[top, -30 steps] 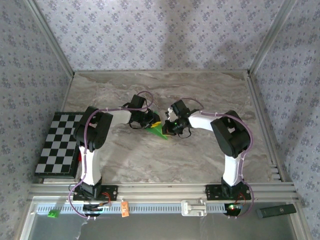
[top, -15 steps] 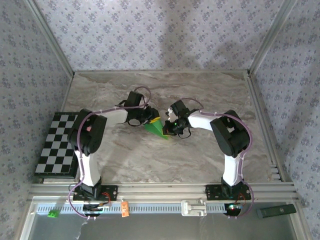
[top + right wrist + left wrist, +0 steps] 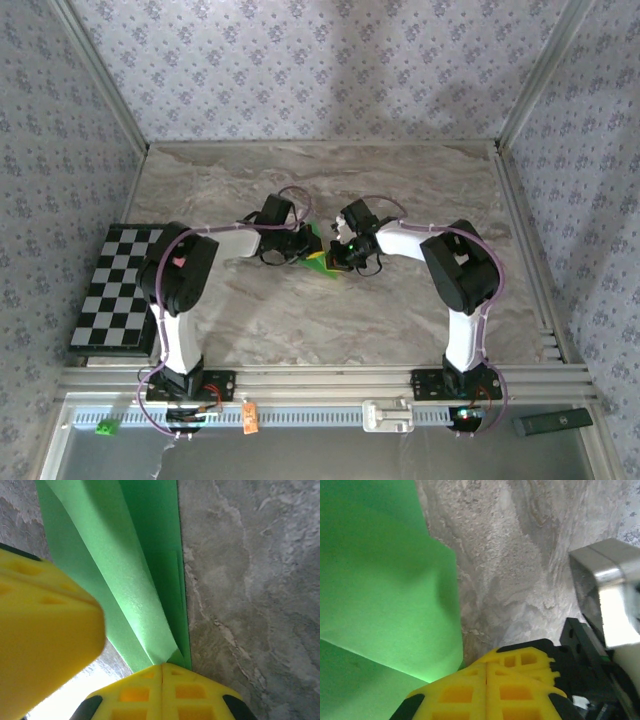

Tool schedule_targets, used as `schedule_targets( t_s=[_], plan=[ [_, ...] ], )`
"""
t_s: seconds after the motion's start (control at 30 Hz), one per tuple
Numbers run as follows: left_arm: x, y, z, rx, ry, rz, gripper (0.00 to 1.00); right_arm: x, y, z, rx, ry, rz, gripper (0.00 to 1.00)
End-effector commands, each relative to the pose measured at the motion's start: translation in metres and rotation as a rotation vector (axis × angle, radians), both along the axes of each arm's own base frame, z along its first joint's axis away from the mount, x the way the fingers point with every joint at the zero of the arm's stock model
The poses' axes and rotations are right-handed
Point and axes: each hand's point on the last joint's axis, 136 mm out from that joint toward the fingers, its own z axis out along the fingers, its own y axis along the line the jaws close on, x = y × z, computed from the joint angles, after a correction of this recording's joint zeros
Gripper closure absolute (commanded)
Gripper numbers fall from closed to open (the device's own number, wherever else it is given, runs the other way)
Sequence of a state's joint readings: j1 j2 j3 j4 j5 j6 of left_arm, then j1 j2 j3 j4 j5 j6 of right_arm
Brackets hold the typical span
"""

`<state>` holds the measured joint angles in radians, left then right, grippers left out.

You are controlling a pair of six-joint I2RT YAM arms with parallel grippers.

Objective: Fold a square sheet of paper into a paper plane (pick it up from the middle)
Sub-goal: Fourth fold the wing at the center of the table.

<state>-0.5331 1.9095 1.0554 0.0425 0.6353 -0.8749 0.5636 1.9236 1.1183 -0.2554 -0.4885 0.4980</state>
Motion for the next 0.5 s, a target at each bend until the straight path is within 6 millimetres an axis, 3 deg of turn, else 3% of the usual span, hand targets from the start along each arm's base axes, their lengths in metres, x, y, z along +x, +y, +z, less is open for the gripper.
schedule_targets(
  t_s=[0.0, 0.33, 0.47],
  plan=[
    [-0.006, -0.002, -0.015, 0.010, 0.030, -0.027, 0.95, -0.013, -0.029, -0.037, -0.156, 0.087, -0.051, 1.00],
    [-0.003, -0.003, -0.031, 0.037, 0.066, -0.006, 0.96, -0.015, -0.028, -0.037, -0.147, 0.091, -0.047, 1.00],
    [-0.007, 0.004, -0.044, 0.095, 0.109, 0.014, 0.96, -0.011, -0.024, -0.025, -0.111, 0.057, -0.032, 0.99]
  ],
)
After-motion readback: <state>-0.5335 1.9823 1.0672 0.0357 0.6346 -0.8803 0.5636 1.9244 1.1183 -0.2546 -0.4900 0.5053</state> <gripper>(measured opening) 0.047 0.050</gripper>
